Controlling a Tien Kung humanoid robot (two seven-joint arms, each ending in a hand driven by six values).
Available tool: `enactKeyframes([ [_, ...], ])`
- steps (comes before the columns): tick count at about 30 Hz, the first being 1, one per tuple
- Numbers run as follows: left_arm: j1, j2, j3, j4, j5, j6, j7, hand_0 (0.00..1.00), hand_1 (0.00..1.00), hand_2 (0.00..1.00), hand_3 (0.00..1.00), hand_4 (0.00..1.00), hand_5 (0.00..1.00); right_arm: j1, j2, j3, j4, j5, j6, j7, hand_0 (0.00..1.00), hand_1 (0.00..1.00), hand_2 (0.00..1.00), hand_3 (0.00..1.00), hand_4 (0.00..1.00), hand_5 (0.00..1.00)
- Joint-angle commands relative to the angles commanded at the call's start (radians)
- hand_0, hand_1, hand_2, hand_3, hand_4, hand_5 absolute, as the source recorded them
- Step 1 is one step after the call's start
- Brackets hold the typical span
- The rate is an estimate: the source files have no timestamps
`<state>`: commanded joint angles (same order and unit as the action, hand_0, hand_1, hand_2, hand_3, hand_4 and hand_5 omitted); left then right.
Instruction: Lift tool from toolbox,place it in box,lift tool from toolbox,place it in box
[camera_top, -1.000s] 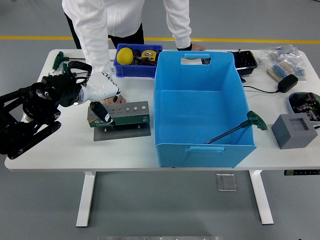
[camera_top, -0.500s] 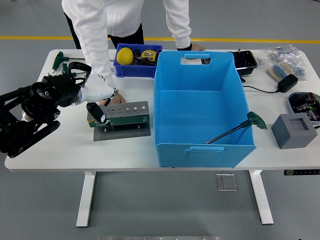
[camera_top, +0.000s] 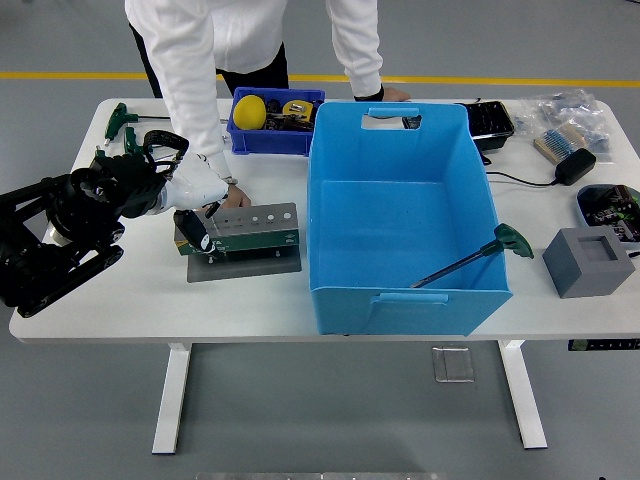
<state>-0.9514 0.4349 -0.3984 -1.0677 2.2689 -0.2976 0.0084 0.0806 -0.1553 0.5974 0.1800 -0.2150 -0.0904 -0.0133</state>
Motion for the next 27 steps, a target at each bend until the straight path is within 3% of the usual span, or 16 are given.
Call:
enactKeyframes([
  [1, -0.001, 0.0, 0.003, 0.0, 0.0, 0.002, -0.001, 0.872, 0.569, 0.47, 0.471, 0.998, 0.723, 0.0, 0.0, -0.001, 0.0, 0.0, 0.0, 0.0, 0.66, 0.669, 0.784, 0.805, 0.998, 0.979],
  [2, -0.002, -0.001, 0.008, 0.001, 0.0, 0.005, -0.003, 0.849, 0.442, 0.355, 0.388, 0.998, 0.722, -0.001, 0.0, -0.004, 0.0, 0.003, 0.001, 0.001, 0.66, 0.669, 0.782, 0.805, 0.998, 0.979],
  [7, -0.005, -0.001, 0.013, 0.01, 0.0, 0.014, -0.01, 0.849, 0.442, 0.355, 0.388, 0.998, 0.722, -0.003, 0.001, -0.003, 0.0, 0.002, 0.0, 0.001, 0.66, 0.669, 0.782, 0.805, 0.998, 0.979],
  [8, -0.005, -0.001, 0.013, 0.011, 0.0, 0.018, -0.012, 0.787, 0.342, 0.287, 0.331, 0.998, 0.71, -0.003, 0.001, -0.004, 0.0, 0.003, 0.001, 0.001, 0.656, 0.669, 0.781, 0.805, 0.998, 0.978],
  [13, -0.008, -0.001, 0.011, 0.021, 0.0, 0.045, -0.02, 0.787, 0.342, 0.287, 0.331, 0.998, 0.71, -0.005, 0.001, -0.003, 0.0, 0.003, 0.0, 0.002, 0.656, 0.669, 0.781, 0.805, 0.998, 0.978],
  [14, -0.009, -0.002, 0.011, 0.023, 0.0, 0.052, -0.022, 0.673, 0.278, 0.245, 0.276, 0.998, 0.672, -0.006, 0.001, -0.003, 0.0, 0.003, 0.0, 0.002, 0.655, 0.67, 0.781, 0.804, 0.998, 0.978],
  [19, -0.008, -0.002, 0.012, 0.032, 0.0, 0.083, -0.03, 0.673, 0.278, 0.245, 0.276, 0.998, 0.672, -0.007, 0.002, -0.001, 0.0, 0.001, 0.0, 0.002, 0.655, 0.67, 0.781, 0.804, 0.998, 0.978],
  [20, -0.008, -0.002, 0.012, 0.034, 0.0, 0.091, -0.032, 0.578, 0.242, 0.219, 0.238, 0.998, 0.594, -0.008, 0.002, -0.003, 0.0, 0.002, 0.001, 0.003, 0.655, 0.668, 0.781, 0.805, 0.998, 0.978],
  [25, -0.008, -0.002, 0.01, 0.047, 0.0, 0.113, -0.04, 0.578, 0.242, 0.219, 0.238, 0.998, 0.594, -0.007, 0.002, 0.0, 0.0, 0.001, 0.002, 0.005, 0.655, 0.668, 0.781, 0.805, 0.998, 0.978],
  [26, -0.009, -0.002, 0.009, 0.049, 0.0, 0.116, -0.041, 0.405, 0.187, 0.181, 0.2, 0.973, 0.519, -0.007, 0.002, 0.001, 0.0, 0.001, 0.002, 0.005, 0.655, 0.668, 0.78, 0.804, 0.998, 0.976],
  [27, -0.009, -0.002, 0.008, 0.054, 0.0, 0.124, -0.045, 0.405, 0.187, 0.181, 0.2, 0.973, 0.519, -0.006, 0.002, 0.002, 0.0, 0.0, 0.002, 0.005, 0.655, 0.668, 0.78, 0.804, 0.998, 0.976],
])
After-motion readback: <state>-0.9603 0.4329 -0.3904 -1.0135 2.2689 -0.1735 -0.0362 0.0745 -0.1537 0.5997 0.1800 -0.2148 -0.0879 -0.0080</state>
